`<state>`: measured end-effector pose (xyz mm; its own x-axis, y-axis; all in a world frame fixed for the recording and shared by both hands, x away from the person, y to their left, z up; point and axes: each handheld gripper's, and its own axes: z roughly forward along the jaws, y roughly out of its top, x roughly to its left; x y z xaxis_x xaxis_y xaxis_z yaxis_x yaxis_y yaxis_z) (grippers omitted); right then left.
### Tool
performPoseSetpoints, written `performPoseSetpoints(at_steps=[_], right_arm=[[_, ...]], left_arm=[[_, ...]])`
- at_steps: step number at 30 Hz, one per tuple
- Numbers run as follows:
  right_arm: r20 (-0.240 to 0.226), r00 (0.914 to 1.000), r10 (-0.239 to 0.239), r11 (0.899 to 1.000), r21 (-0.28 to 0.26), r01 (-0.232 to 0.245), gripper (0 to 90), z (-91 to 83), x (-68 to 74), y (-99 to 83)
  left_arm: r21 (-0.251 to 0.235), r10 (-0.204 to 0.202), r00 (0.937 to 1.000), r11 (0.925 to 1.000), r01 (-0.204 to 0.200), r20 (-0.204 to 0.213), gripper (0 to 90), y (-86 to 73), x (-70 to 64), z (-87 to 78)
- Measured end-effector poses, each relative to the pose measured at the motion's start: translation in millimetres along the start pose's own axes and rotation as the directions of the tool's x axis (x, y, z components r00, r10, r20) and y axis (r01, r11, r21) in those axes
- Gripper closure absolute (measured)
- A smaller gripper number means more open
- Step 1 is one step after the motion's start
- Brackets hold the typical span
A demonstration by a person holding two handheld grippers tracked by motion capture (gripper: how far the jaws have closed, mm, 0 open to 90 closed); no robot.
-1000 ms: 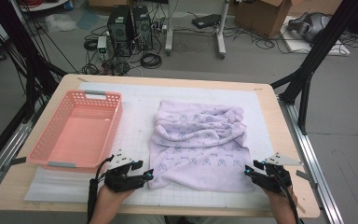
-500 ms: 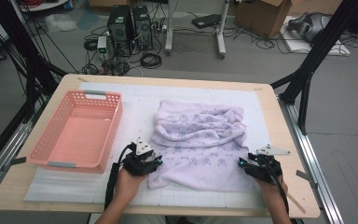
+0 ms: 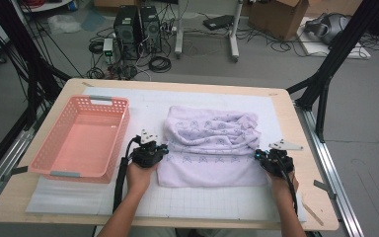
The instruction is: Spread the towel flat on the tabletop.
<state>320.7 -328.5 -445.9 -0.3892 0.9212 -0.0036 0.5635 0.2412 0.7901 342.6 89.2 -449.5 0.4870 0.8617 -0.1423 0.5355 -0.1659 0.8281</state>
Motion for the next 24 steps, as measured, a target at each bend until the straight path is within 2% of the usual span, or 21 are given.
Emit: performPoseSetpoints(at_steps=[4,6,8,10,12,14,19,24], right_arm=[[0.038,0.9993,0.007,1.0,0.017,-0.008,86.4,9.9,-3.5,6.8],[0.043,0.9989,0.021,0.999,0.026,-0.022,85.4,14.1,-3.9,6.7],[0.042,0.9984,0.039,0.999,0.02,-0.04,77.2,13.1,-2.6,5.9],[0.036,0.9987,0.037,0.999,0.019,-0.038,68.7,8.6,-2.6,5.0],[0.021,0.9986,0.048,0.999,0.004,-0.048,62.4,1.1,-3.6,4.2],[0.001,0.998,0.062,0.998,-0.026,-0.062,57.4,-6.5,-4.7,2.6],[-0.043,0.9971,0.064,0.997,-0.034,-0.065,51.6,-20.7,-4.1,-1.4],[-0.057,0.9982,0.022,0.999,-0.027,-0.023,49.1,-35.5,-1.2,-12.2]], left_arm=[[-0.003,0.016,0.9995,0.9999,-0.016,-0.026,85.1,6.3,0.5,7.5],[0.001,-0.02,0.9994,0.9998,0.02,-0.027,81.5,5.7,1.4,9.5],[0.008,-0.033,0.9995,0.9994,0.033,-0.002,66.9,5.7,2.5,7.1],[0.013,-0.032,0.9994,0.9994,0.032,0.01,54.4,5.8,1.7,1.8],[0.024,-0.005,0.9998,0.9997,0.005,0.018,48.3,6.1,0.1,-4.2],[0.001,0.01,0.9996,0.9999,-0.01,0.028,47.9,4.0,-1.9,-10.8],[0.017,0.053,0.9971,0.9984,-0.054,0.055,45.1,-7.2,-7.1,-21.7],[0.041,0.053,0.9943,0.9975,-0.057,0.093,43.1,-18.7,-6.1,-30.7]])
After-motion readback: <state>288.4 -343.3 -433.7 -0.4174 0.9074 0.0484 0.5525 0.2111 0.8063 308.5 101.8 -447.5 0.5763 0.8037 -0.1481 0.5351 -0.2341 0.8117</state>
